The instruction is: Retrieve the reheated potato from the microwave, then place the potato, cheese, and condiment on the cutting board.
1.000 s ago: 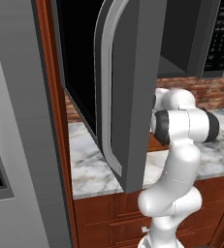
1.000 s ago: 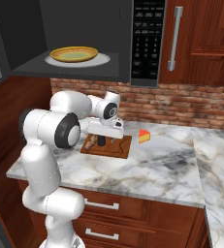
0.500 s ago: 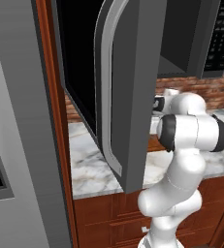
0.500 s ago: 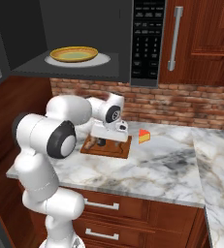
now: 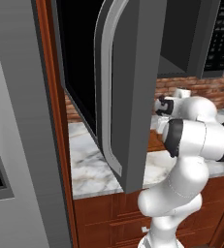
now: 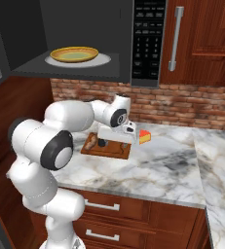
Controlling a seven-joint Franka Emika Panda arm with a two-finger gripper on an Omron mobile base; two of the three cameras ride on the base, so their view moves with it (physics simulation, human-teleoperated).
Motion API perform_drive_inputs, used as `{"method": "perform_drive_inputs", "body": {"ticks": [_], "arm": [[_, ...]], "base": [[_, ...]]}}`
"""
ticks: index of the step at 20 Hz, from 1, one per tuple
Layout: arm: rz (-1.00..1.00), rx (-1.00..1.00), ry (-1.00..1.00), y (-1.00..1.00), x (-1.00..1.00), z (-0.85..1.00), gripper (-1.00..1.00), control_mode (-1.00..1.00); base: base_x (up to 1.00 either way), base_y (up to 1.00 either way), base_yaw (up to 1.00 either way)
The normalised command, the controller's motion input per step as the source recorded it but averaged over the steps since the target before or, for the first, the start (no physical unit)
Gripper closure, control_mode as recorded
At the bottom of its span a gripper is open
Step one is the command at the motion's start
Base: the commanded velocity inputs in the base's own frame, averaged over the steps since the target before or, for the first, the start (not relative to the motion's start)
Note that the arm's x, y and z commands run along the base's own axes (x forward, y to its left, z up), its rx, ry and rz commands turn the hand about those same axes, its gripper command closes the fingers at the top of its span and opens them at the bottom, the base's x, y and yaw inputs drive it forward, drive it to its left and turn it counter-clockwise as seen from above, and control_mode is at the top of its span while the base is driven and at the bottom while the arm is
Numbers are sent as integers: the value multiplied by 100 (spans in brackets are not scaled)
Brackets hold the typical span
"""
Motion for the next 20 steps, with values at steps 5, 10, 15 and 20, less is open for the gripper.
{"method": "perform_drive_inputs", "body": {"ticks": [5, 10, 15, 20], "arm": [[-12, -1, -7, -31, -2, 0, -100, -100], [-11, 0, -5, -27, 17, 0, -100, -100], [-10, 0, -2, -22, 33, 1, -100, -100], [-8, -1, 0, -14, 45, 1, -100, -100]], "base": [[0, 0, 0], [0, 0, 0], [0, 0, 0], [0, 0, 0]]}}
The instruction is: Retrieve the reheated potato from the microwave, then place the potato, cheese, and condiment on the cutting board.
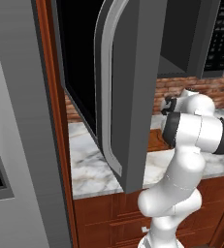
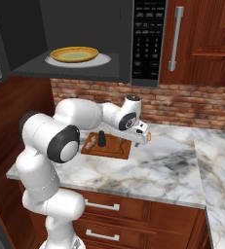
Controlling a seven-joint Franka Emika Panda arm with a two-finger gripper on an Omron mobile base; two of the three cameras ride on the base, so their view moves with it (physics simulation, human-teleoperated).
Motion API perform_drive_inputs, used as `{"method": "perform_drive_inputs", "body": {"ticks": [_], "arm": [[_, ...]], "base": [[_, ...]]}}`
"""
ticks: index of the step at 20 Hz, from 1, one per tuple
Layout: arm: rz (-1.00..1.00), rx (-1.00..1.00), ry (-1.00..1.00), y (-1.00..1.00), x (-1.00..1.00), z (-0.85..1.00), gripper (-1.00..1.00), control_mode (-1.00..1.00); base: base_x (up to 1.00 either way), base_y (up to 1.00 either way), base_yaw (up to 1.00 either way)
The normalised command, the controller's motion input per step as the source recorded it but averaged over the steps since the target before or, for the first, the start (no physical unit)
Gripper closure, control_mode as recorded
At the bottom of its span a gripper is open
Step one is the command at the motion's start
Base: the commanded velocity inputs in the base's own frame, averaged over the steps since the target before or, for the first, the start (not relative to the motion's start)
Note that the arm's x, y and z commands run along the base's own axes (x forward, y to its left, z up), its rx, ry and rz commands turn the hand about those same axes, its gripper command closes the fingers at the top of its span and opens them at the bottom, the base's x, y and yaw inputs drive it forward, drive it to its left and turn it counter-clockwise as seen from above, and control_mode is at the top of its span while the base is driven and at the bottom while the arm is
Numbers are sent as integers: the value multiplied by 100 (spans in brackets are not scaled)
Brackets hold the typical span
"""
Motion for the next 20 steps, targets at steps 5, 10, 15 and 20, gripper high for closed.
{"method": "perform_drive_inputs", "body": {"ticks": [5, 10, 15, 20], "arm": [[-1, -2, -7, -9, 31, -3, -100, -100], [0, -1, -18, -7, 4, -20, -100, -100], [0, -3, -24, -4, 0, -11, -100, -100], [0, -6, -23, 0, 8, -3, -100, -100]], "base": [[0, 0, 0], [0, 0, 0], [0, 0, 0], [0, 0, 0]]}}
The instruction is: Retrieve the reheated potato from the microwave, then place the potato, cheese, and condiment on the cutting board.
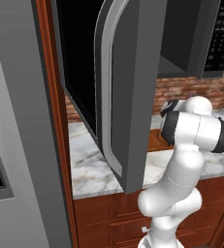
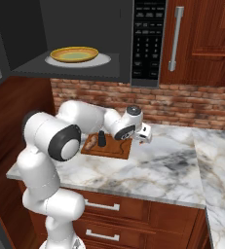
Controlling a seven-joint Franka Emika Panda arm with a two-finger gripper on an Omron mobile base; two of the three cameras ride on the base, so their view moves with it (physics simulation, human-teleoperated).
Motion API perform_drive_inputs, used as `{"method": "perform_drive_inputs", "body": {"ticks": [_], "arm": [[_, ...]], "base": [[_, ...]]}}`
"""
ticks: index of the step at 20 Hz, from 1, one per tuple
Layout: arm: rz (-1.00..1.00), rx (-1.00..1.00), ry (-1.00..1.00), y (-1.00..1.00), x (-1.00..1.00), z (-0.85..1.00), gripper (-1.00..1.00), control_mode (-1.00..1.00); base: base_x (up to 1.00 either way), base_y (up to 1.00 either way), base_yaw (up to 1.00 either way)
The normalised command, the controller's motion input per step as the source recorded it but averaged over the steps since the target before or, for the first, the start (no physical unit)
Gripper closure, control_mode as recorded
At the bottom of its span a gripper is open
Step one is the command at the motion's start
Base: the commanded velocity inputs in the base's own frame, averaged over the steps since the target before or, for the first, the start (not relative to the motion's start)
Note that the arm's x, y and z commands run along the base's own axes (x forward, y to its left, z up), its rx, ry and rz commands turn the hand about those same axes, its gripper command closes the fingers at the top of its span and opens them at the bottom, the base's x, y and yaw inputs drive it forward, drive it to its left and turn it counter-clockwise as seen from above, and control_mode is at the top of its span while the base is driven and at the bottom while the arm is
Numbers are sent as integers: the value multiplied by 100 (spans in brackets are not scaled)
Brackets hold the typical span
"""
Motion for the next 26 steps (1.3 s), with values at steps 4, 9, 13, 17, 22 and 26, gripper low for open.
{"method": "perform_drive_inputs", "body": {"ticks": [4, 9, 13, 17, 22, 26], "arm": [[-1, -3, -6, 0, 29, 0, -100, -100], [-7, 0, 1, -1, 32, 0, -100, -100], [-8, 0, 8, -9, 40, 5, -100, -100], [-8, 0, 9, -12, 31, 12, -100, -100], [-8, 0, 11, -11, 27, 2, -100, -100], [-6, 0, 8, -13, 28, -1, -100, -100]], "base": [[0, 0, 0], [0, 0, 0], [0, 0, 0], [0, 0, 0], [0, 0, 0], [0, 0, 0]]}}
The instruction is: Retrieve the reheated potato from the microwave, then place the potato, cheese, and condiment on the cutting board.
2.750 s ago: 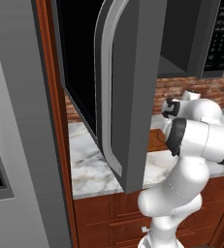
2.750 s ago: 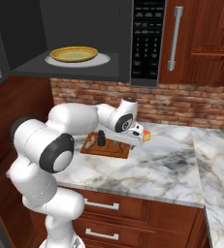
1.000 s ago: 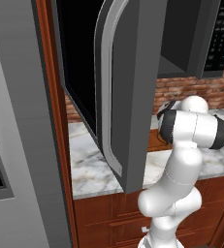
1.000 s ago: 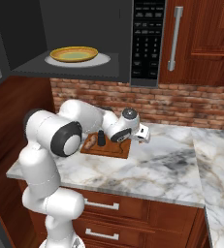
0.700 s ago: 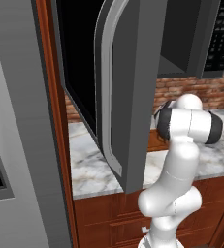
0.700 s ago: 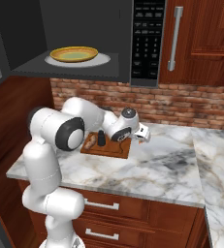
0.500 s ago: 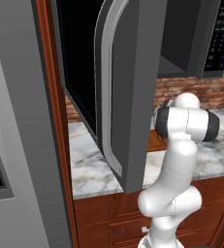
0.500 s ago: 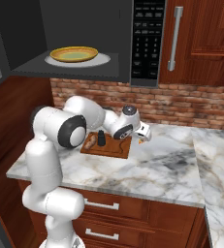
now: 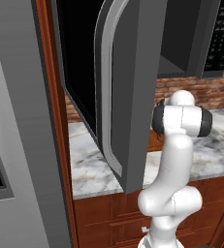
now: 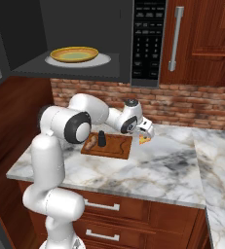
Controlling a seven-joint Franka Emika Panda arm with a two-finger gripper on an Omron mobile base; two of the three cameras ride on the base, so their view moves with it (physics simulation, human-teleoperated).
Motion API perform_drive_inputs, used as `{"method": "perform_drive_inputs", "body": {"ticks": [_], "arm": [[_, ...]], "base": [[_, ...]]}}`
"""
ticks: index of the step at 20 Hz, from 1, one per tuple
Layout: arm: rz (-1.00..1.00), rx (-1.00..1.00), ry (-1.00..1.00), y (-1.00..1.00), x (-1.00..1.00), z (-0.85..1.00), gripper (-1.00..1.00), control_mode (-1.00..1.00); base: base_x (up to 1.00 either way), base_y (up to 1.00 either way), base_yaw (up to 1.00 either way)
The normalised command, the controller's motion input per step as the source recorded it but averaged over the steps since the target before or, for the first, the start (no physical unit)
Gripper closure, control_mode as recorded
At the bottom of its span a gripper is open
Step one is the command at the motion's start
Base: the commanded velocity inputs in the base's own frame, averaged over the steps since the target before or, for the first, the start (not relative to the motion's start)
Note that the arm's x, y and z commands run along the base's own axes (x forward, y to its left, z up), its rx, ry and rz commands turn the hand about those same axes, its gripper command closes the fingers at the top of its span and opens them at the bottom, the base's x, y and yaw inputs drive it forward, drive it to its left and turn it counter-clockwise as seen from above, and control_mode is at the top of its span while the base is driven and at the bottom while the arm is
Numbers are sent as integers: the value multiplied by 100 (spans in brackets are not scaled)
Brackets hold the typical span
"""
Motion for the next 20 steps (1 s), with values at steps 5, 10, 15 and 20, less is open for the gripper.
{"method": "perform_drive_inputs", "body": {"ticks": [5, 10, 15, 20], "arm": [[-3, 0, 7, -8, 33, -5, -100, -100], [-1, 2, 6, -13, 25, -10, -100, -100], [0, 3, 5, -21, 17, -20, -100, -100], [0, 2, 1, -19, 14, -25, -100, -100]], "base": [[0, 0, 0], [0, 0, 0], [0, 0, 0], [0, 0, 0]]}}
